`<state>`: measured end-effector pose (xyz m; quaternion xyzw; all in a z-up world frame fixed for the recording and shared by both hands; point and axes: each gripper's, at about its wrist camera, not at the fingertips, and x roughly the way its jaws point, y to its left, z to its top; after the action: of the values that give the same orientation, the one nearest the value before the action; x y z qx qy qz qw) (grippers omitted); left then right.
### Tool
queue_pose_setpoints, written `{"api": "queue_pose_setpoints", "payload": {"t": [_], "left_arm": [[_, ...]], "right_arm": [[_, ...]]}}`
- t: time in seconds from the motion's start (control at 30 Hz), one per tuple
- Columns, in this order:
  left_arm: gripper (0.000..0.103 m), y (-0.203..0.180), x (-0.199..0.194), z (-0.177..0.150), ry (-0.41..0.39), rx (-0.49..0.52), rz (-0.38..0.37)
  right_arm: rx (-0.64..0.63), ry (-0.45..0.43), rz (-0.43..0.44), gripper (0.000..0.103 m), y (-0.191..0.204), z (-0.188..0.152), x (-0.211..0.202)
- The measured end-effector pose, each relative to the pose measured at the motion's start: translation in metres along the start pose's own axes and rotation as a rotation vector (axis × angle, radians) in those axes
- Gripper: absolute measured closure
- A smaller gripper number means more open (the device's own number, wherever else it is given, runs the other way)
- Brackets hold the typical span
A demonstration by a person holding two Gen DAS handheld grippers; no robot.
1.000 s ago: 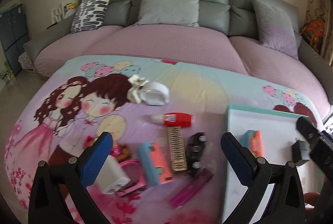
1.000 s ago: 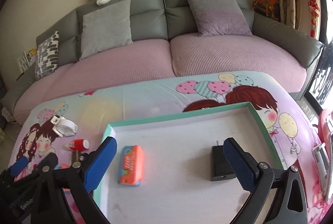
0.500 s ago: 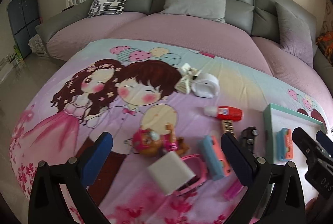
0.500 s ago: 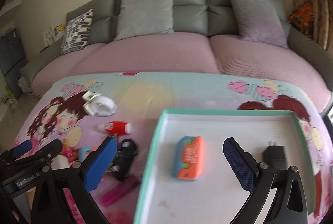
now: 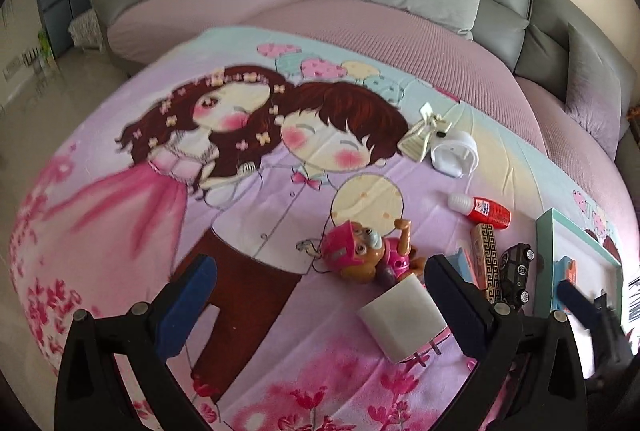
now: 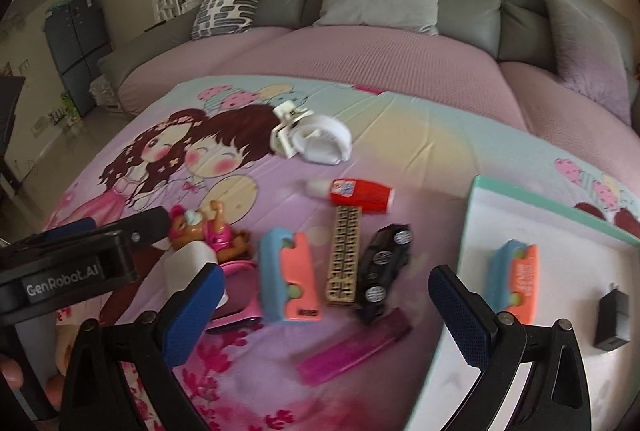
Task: Organize rigid objects
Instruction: 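Move left tool to white charger while right tool approaches pink-blue toy knife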
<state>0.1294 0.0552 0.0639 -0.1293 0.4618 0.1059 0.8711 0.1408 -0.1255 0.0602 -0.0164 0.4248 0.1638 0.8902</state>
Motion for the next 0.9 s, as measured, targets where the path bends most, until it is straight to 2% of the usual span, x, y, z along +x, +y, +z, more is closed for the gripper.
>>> {"api": "queue_pose_setpoints", "payload": {"t": [0.17, 0.3, 0.4, 0.6, 0.7, 0.73, 0.77, 0.9], "left_arm": [[0.000, 0.001, 0.012, -0.003, 0.051, -0.024, -0.052], [0.000, -0.008, 0.020, -0.006, 0.085, 0.013, -0.073], [0.000, -0.014, 0.024, -0.008, 0.103, 0.048, -0.077], [0.001, -0.022, 0.028, -0.012, 0.124, 0.071, -0.137], [0.010, -0.025, 0.032, -0.013, 0.139, 0.072, -0.162], [0.018, -0.025, 0.033, -0.014, 0.148, 0.067, -0.172], [0.022, -0.025, 0.035, -0.014, 0.156, 0.063, -0.180], [0.030, -0.026, 0.035, -0.015, 0.166, 0.059, -0.212]], "right_arm": [[0.051, 0.049, 0.012, 0.015, -0.004, -0.005, 0.015], [0.063, 0.073, 0.022, 0.024, -0.005, -0.008, 0.024], [0.050, 0.078, 0.008, 0.026, -0.003, -0.008, 0.027], [0.037, 0.088, 0.002, 0.029, -0.001, -0.007, 0.024], [0.023, 0.098, -0.006, 0.029, 0.000, -0.008, 0.024], [0.020, 0.100, -0.007, 0.029, 0.000, -0.008, 0.024], [0.019, 0.104, -0.007, 0.029, 0.000, -0.009, 0.024], [0.023, 0.106, -0.003, 0.029, -0.001, -0.010, 0.024]]}}
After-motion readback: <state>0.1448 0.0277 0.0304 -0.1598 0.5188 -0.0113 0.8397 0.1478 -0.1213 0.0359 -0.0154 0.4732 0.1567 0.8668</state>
